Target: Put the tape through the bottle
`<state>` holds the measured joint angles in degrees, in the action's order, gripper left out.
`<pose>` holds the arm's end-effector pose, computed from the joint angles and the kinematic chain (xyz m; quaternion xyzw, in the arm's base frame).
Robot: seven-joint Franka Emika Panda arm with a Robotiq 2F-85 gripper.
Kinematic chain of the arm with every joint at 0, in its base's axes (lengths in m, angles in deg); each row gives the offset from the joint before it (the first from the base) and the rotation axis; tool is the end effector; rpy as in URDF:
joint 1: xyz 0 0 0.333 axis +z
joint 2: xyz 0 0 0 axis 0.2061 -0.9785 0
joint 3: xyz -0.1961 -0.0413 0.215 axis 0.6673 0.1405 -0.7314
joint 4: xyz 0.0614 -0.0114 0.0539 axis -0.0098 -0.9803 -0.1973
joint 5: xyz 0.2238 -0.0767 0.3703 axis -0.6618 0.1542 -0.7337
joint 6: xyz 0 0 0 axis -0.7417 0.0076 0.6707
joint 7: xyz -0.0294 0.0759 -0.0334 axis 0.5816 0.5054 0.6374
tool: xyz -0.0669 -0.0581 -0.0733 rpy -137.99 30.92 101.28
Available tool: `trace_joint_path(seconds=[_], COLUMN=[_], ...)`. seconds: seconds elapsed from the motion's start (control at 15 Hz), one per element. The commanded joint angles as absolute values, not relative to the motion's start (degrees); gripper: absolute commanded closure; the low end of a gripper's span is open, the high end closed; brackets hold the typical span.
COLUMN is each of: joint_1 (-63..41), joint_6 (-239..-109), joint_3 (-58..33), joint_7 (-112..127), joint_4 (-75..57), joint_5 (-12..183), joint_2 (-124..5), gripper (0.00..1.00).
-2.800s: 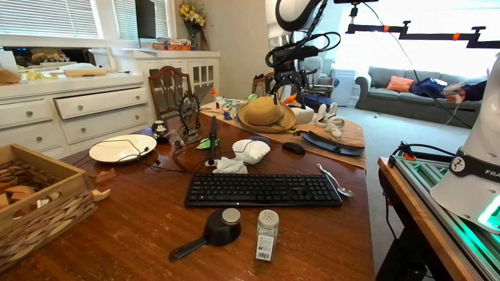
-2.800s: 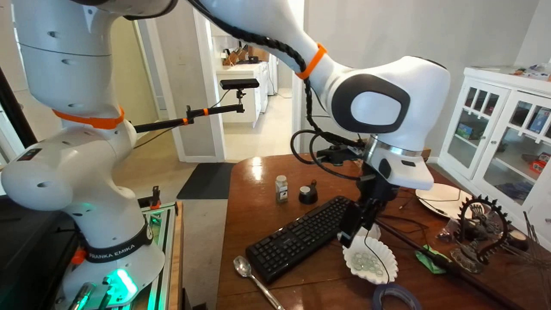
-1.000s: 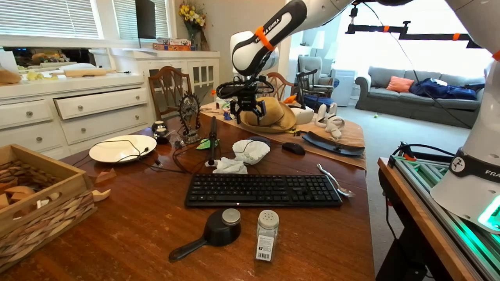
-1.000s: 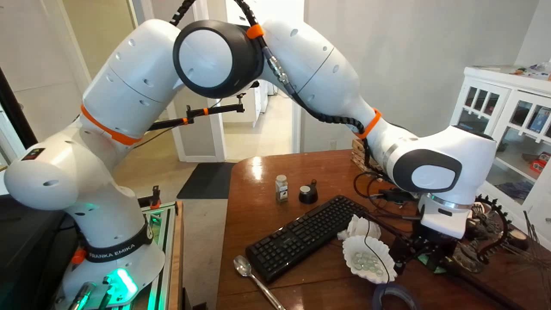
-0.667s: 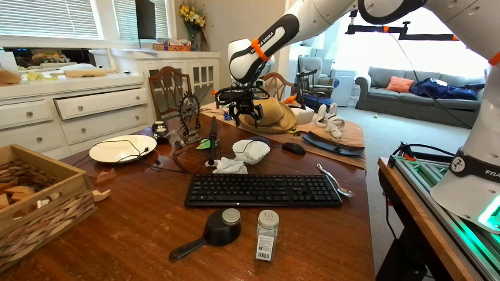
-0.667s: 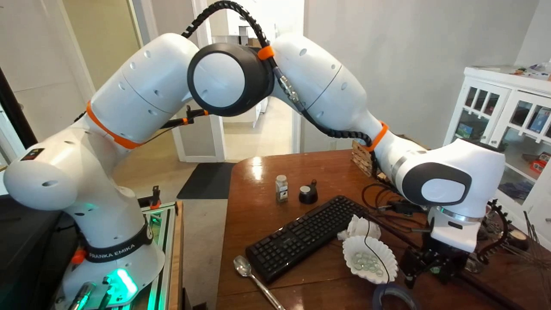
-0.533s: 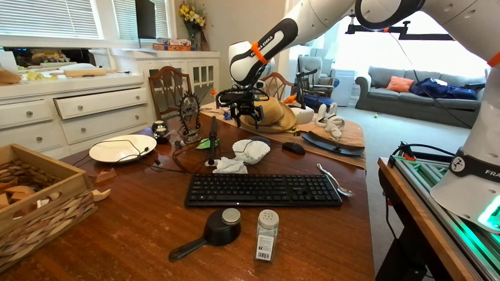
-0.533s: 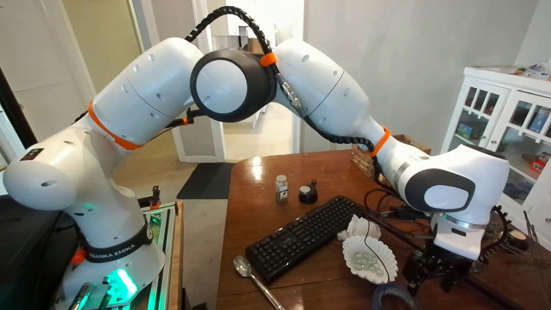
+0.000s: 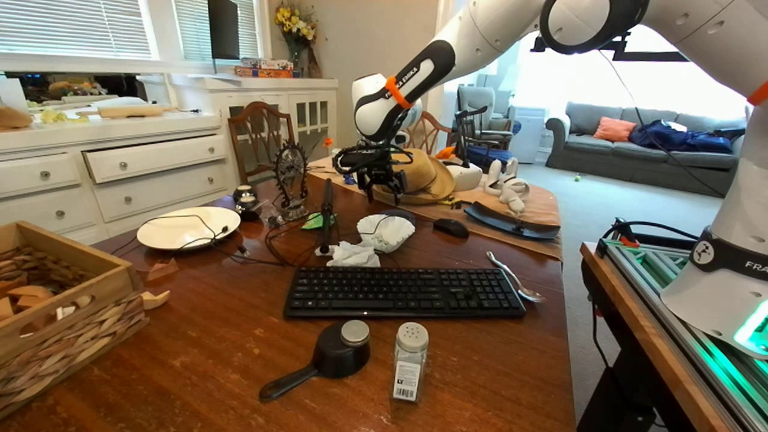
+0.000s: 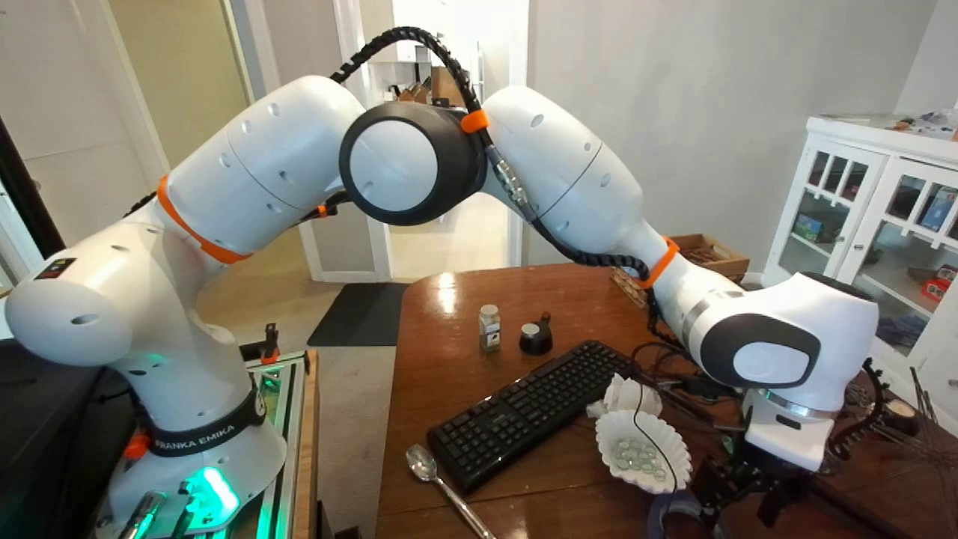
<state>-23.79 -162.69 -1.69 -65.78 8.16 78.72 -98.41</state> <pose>0.6832 -0.3070 0.1061 0.6291 -0.7712 -0.0053 0.0968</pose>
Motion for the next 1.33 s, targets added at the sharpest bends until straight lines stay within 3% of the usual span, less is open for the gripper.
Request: trace_joint_path(seconds=[0.0,0.47,0.6,0.67,0.73,0.8,0.93,1.27], joint_1=[-23.3,-23.2,-23.2,-23.3,-23.3,-23.4,-23.5,-23.6], joint_6=[-163.5,-163.5,-163.4,-163.4,-163.4,-163.4,-163.3,-163.1], joint_3=[-1.2,-0.8,-0.8,-0.8,-0.7,-0.7,-0.6,-0.5], joint_7=[-67.7,-69.8,-70.4,-70.6,-70.7,-70.9,-71.0,-71.1], joint_4=[7.9,8.1,8.3,8.3,8.3,8.4,8.5,8.7], joint_5=[78.2,78.4,78.4,78.5,78.5,78.5,78.6,78.4], joint_2=[-99.2,-100.8,-101.2,-101.3,-101.4,-101.6,-101.8,-101.9], gripper=[0.07,0.1,0.14,0.23,0.25,0.47,0.5,0.92])
